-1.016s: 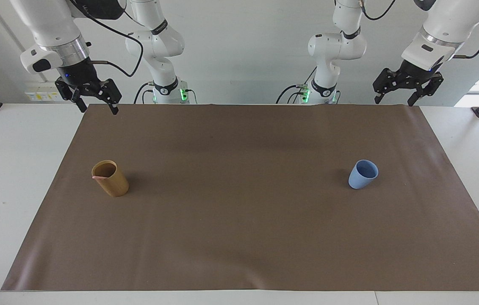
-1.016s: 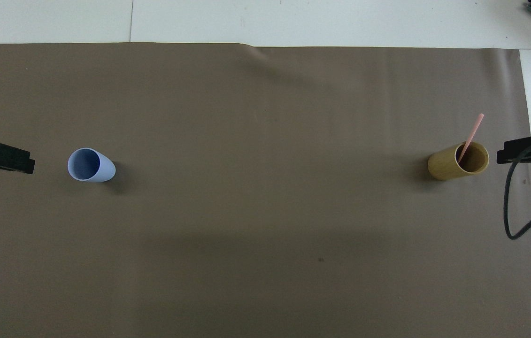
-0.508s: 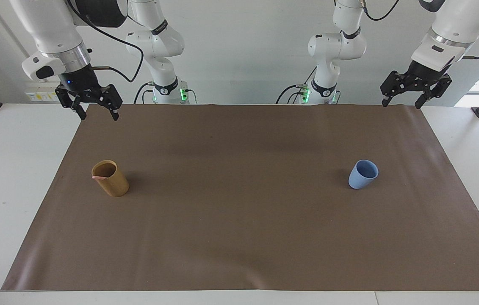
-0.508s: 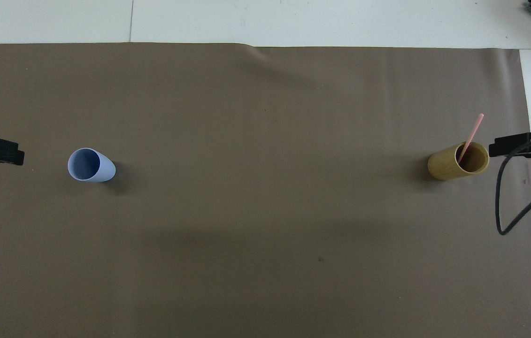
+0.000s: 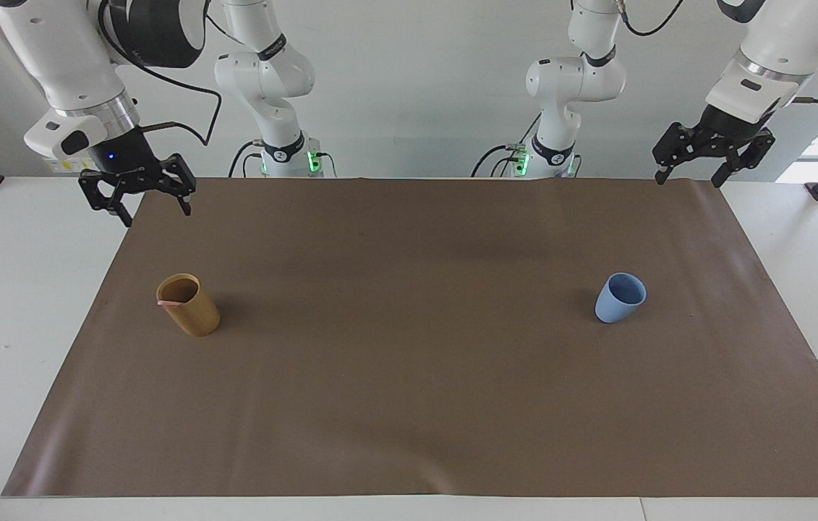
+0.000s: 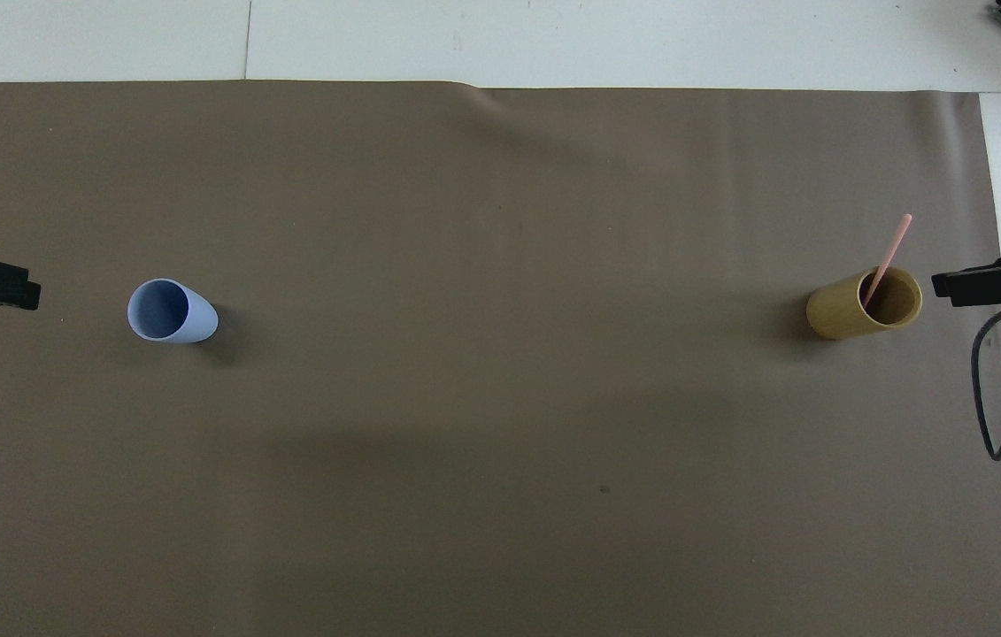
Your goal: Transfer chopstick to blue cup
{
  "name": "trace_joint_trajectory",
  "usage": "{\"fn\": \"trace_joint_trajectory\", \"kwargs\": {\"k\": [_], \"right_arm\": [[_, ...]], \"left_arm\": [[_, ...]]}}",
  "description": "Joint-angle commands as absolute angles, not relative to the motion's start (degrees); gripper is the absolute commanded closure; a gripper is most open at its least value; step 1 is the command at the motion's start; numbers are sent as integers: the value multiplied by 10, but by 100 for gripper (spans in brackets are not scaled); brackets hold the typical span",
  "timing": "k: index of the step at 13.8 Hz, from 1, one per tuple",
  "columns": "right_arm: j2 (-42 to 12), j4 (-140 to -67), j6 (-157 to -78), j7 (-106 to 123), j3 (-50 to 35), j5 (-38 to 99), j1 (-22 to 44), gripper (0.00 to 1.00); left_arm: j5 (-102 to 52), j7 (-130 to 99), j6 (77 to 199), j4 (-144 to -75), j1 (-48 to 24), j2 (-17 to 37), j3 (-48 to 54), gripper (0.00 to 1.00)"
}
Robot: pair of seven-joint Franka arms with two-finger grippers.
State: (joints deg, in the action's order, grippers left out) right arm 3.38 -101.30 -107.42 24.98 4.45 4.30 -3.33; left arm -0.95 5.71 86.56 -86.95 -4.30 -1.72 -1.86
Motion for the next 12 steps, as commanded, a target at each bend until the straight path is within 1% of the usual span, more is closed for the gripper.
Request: {"fn": "trace_joint_trajectory", "kwargs": {"k": [1, 3, 4, 6, 8, 10, 12], "right_arm": [[44, -1059, -1141, 298, 40, 86, -53, 0], [39, -1091, -1235, 291, 40, 91, -51, 0], [26, -1092, -1262, 289, 40, 100, -52, 0], [23, -1106, -1280, 290, 40, 145, -51, 0], [30, -1147, -1333, 307, 41, 165, -53, 0], [32, -1159, -1351, 359, 40, 171, -53, 0], [27, -1177, -1388, 404, 41, 203, -52, 0]], "left_arm": [[-9, 90, 931, -931, -19, -32, -15, 0], [-9, 91, 985, -968, -16, -29, -15, 0], [-9, 91, 1009, -990, -16, -27, -15, 0], [-9, 106, 1052, -1046, -13, -32, -15, 0], [-9, 136, 1091, -1084, -4, -28, -15, 0], [-10, 139, 1141, -1109, -4, -13, -15, 0], [-10, 140, 1196, -1135, -3, 10, -15, 0]]}}
